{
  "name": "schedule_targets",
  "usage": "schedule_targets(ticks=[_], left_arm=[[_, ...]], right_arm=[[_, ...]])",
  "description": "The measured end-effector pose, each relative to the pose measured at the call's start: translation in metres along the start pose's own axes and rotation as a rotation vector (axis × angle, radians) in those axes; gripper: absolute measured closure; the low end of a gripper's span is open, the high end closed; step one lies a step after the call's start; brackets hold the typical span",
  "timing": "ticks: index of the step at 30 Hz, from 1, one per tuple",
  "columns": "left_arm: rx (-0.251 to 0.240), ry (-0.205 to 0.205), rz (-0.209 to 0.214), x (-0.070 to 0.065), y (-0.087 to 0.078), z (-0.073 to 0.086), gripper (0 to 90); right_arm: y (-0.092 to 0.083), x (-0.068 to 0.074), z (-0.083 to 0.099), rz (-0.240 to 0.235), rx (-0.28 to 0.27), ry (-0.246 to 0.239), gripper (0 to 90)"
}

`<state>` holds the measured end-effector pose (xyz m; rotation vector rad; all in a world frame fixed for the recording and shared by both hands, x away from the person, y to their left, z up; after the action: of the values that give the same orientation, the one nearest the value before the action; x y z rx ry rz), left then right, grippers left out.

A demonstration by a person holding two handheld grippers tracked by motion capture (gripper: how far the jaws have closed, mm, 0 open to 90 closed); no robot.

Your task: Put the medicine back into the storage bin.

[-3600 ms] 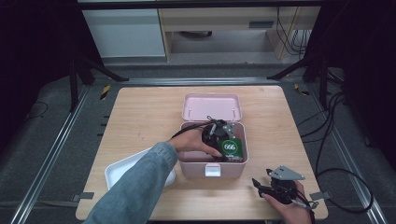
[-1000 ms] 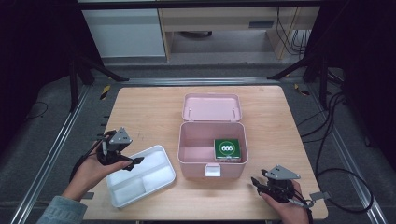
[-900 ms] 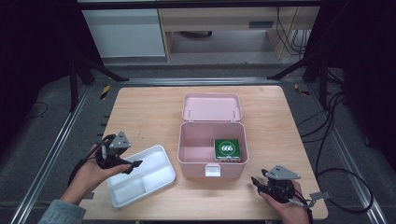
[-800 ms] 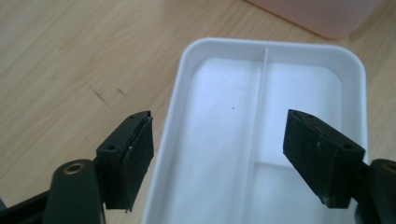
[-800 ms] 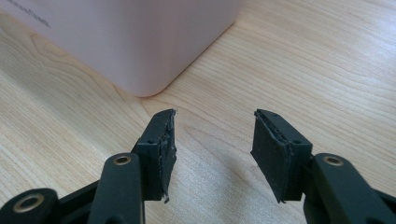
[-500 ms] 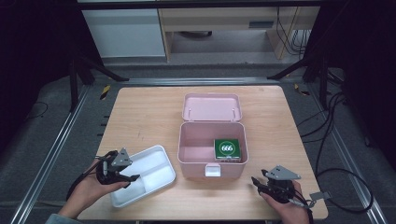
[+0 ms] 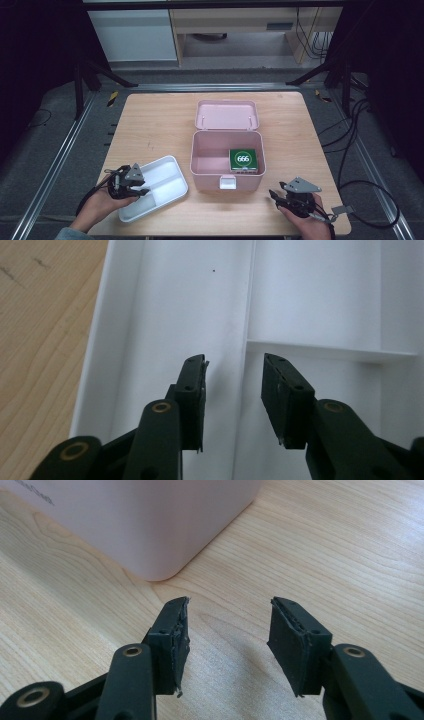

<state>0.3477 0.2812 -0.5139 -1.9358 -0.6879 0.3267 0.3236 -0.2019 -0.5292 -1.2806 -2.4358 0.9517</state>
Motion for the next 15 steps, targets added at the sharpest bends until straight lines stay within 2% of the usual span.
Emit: schedule_targets(ticks=[10, 15], left_arm=[[0.027, 0.022, 0.023, 0.0, 0.0074, 0.0003, 75.0], [0.023, 0.021, 0.038, 0.0, 0.0084, -0.0005, 80.1]], right_arm=[[0.001, 0.0012, -0.0001, -0.004, 0.003, -0.005, 50.2], [0.0012, 0.0015, 0.0001, -0.006, 0.002, -0.006, 50.2]])
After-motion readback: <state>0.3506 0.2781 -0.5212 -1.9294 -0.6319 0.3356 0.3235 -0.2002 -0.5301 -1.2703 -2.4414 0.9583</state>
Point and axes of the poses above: each handheld gripper's, and its own axes: y roughly forward along the jaws, z roughly out of its underside, x roughly to its left, the point moved 5 cm from there along y, roughly forward along the jaws, and after that the axes turned 3 degrees about -y, right-handed, at the moved point
